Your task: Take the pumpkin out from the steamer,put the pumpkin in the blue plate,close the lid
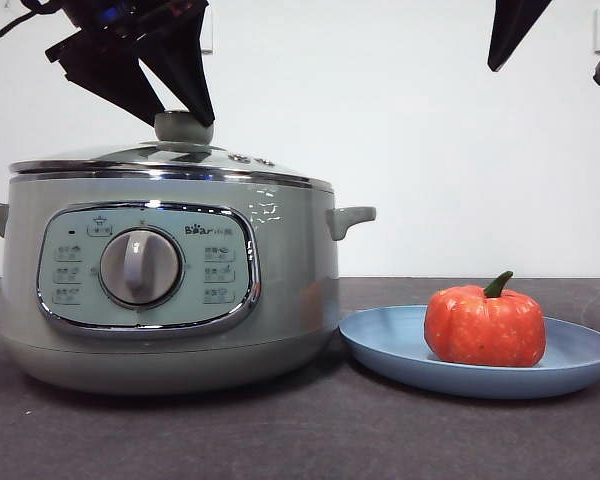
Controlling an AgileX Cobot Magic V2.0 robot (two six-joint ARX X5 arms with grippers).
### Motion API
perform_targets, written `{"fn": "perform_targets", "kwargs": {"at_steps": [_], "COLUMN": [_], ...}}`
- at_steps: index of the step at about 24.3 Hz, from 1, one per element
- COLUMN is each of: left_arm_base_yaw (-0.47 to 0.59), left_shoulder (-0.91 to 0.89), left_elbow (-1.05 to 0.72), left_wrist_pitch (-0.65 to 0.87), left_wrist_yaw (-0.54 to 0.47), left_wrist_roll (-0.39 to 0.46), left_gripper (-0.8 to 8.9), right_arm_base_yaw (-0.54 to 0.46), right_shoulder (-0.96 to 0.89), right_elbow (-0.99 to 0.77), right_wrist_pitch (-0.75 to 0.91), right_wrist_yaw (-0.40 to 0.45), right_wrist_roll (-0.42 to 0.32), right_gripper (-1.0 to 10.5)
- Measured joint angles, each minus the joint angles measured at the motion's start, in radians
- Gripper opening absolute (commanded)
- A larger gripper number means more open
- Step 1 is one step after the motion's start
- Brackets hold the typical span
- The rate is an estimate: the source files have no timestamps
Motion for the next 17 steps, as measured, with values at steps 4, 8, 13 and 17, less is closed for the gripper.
{"fn": "perform_targets", "kwargs": {"at_steps": [4, 8, 13, 17], "left_arm_base_yaw": [0.0, 0.0, 0.0, 0.0], "left_shoulder": [0.0, 0.0, 0.0, 0.0], "left_elbow": [0.005, 0.005, 0.005, 0.005], "left_wrist_pitch": [-0.016, -0.016, -0.015, -0.011], "left_wrist_yaw": [-0.001, -0.001, -0.003, -0.003], "left_wrist_roll": [0.0, 0.0, 0.0, -0.006], "left_gripper": [-0.09, -0.09, 2.51, 4.09], "right_arm_base_yaw": [0.0, 0.0, 0.0, 0.0], "right_shoulder": [0.0, 0.0, 0.0, 0.0], "right_elbow": [0.0, 0.0, 0.0, 0.0], "right_wrist_pitch": [-0.008, -0.008, -0.01, -0.015], "right_wrist_yaw": [0.0, 0.0, 0.0, 0.0], "right_wrist_roll": [0.0, 0.0, 0.0, 0.0], "right_gripper": [6.0, 6.0, 6.0, 6.0]}}
